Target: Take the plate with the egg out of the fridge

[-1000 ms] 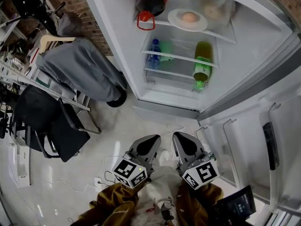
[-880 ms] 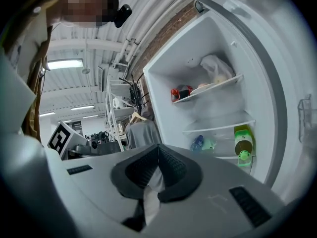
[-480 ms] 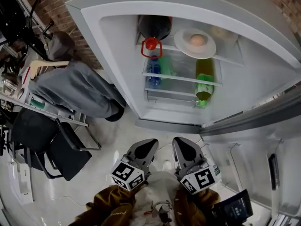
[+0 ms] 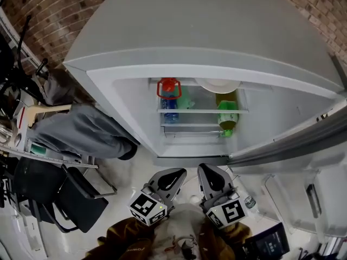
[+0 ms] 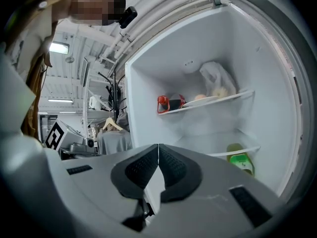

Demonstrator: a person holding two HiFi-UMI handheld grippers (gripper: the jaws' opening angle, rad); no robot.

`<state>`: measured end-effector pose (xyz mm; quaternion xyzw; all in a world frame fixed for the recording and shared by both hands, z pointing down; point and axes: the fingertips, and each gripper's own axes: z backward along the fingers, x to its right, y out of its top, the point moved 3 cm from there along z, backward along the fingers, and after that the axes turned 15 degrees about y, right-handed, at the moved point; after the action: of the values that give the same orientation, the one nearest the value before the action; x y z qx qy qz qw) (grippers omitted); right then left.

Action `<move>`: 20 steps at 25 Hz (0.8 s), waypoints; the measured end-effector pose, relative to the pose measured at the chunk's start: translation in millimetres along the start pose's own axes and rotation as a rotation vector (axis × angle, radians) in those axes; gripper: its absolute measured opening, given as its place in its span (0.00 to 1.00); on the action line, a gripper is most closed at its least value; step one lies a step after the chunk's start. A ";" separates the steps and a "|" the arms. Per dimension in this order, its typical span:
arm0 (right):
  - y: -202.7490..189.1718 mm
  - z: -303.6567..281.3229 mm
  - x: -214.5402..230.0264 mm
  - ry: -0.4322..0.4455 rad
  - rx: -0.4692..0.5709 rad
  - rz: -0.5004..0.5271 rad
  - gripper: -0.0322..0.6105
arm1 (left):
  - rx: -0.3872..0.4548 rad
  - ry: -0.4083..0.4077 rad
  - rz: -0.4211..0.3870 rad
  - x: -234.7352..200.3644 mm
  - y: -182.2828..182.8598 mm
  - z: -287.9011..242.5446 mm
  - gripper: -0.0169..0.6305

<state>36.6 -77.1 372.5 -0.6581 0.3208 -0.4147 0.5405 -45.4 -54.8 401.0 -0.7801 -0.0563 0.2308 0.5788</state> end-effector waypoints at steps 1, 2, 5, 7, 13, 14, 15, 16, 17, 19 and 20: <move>1.5 -2.4 0.6 -0.014 0.006 -0.006 0.06 | 0.002 -0.012 -0.010 -1.9 2.6 0.4 0.04; 2.5 -4.7 0.5 -0.027 0.011 -0.011 0.06 | 0.002 -0.026 -0.019 -3.5 4.4 1.5 0.04; 2.4 -12.8 -1.9 -0.061 0.029 -0.015 0.06 | -0.002 -0.075 -0.036 -8.7 5.4 4.9 0.04; 0.3 -20.3 -4.1 -0.078 0.035 -0.022 0.06 | -0.004 -0.111 -0.045 -11.8 4.7 7.4 0.04; -3.2 -33.0 3.8 -0.106 0.215 -0.313 0.06 | -0.002 -0.197 -0.078 -20.1 5.8 20.8 0.04; -0.7 -33.4 7.6 -0.120 0.247 -0.331 0.06 | 0.001 -0.203 -0.085 -23.9 4.2 20.5 0.04; 1.1 -34.2 11.2 -0.143 0.256 -0.322 0.06 | 0.004 -0.212 -0.091 -26.9 3.1 19.5 0.04; 1.9 -34.9 14.1 -0.171 0.248 -0.299 0.06 | 0.001 -0.223 -0.091 -28.5 2.3 18.8 0.04; 2.4 -34.7 15.7 -0.195 0.236 -0.280 0.06 | -0.006 -0.235 -0.090 -28.6 1.2 19.0 0.04; 6.0 -31.8 17.1 -0.213 0.241 -0.274 0.06 | -0.018 -0.260 -0.098 -26.9 -1.9 20.2 0.04; 9.8 -30.5 19.1 -0.212 0.257 -0.280 0.06 | -0.021 -0.270 -0.105 -25.9 -1.7 19.2 0.04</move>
<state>18.2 -109.4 368.9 -0.6619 0.1122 -0.4518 0.5875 -76.2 -46.6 405.9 -0.7438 -0.1766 0.3026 0.5692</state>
